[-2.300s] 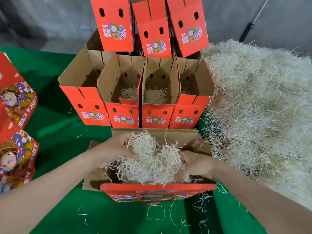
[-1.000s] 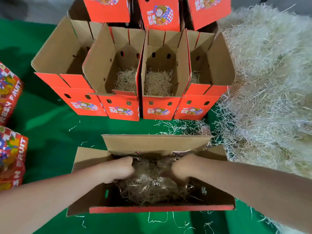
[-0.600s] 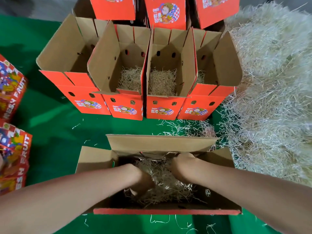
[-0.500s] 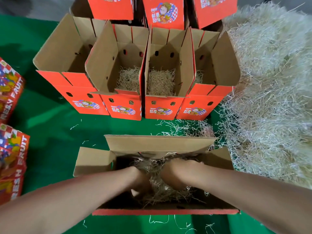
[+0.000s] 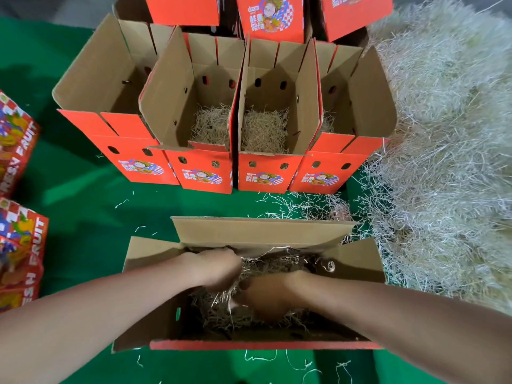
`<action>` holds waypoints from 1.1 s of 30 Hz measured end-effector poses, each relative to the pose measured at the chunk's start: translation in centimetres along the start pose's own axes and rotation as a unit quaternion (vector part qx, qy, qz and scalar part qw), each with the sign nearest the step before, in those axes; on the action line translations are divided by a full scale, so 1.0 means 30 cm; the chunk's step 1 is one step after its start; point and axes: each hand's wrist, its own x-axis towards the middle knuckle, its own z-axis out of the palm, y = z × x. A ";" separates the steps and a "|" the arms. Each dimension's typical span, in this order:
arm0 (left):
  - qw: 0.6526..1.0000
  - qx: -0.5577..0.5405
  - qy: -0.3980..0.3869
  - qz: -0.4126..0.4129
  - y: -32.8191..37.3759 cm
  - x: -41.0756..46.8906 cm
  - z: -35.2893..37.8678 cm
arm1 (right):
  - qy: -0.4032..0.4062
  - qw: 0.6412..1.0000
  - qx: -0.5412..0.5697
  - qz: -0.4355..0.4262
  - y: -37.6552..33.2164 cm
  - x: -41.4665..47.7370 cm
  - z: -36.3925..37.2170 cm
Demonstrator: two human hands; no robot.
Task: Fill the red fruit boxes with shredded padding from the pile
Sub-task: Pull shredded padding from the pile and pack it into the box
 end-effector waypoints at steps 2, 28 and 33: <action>1.000 -0.019 -0.018 0.014 -0.007 -0.010 0.007 | -0.033 0.999 0.006 -0.030 -0.023 0.012 0.028; 0.994 0.047 0.102 -0.018 0.017 0.044 0.076 | 0.113 0.965 0.060 0.227 0.040 -0.199 -0.126; 0.998 -0.026 0.060 0.025 -0.040 0.038 0.110 | 0.033 0.948 0.296 0.110 -0.051 -0.403 -0.257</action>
